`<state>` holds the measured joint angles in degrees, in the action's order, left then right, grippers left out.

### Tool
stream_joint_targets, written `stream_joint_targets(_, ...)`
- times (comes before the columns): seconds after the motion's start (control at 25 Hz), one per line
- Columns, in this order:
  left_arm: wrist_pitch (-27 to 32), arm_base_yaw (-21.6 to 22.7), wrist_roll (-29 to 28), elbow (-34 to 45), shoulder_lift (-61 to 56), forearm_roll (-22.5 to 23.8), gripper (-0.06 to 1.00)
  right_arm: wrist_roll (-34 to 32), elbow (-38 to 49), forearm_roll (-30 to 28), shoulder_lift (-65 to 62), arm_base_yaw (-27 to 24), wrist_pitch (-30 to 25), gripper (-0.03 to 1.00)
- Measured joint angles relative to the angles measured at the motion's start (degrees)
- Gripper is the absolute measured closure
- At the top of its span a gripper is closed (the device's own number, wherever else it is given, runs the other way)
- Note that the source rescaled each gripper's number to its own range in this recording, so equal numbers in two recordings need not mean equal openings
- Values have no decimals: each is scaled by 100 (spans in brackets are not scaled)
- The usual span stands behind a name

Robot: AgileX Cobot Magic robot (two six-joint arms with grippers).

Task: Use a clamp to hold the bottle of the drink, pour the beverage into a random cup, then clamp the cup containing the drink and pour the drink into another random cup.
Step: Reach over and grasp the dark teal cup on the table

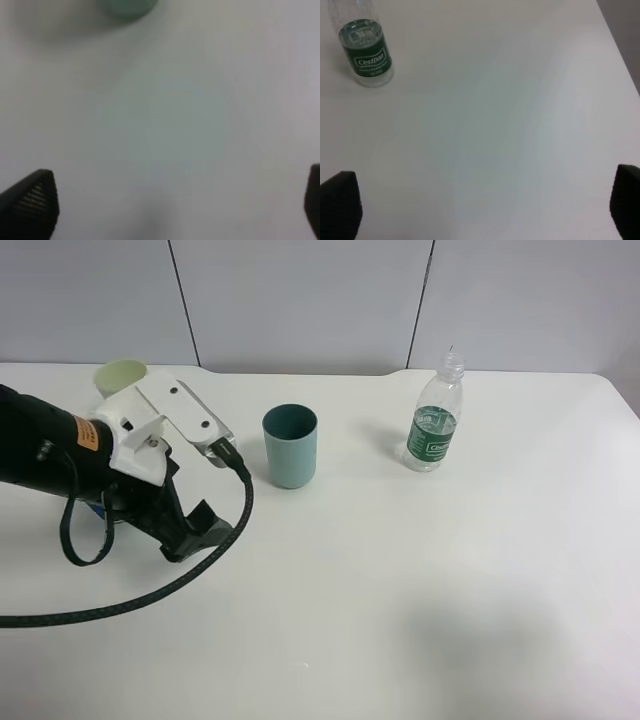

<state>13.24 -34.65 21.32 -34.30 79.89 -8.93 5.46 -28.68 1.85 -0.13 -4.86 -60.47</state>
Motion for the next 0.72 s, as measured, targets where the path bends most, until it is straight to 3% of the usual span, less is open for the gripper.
stream_joint_targets(0.4,-1053,-331,-56,0,800,0,-6,-56,0,-20,0,0,0,-3)
stream_joint_targets(0.72,-2039,-340,-163,-4,1278,0,-6,-152,0,-63,0,0,0,-3)
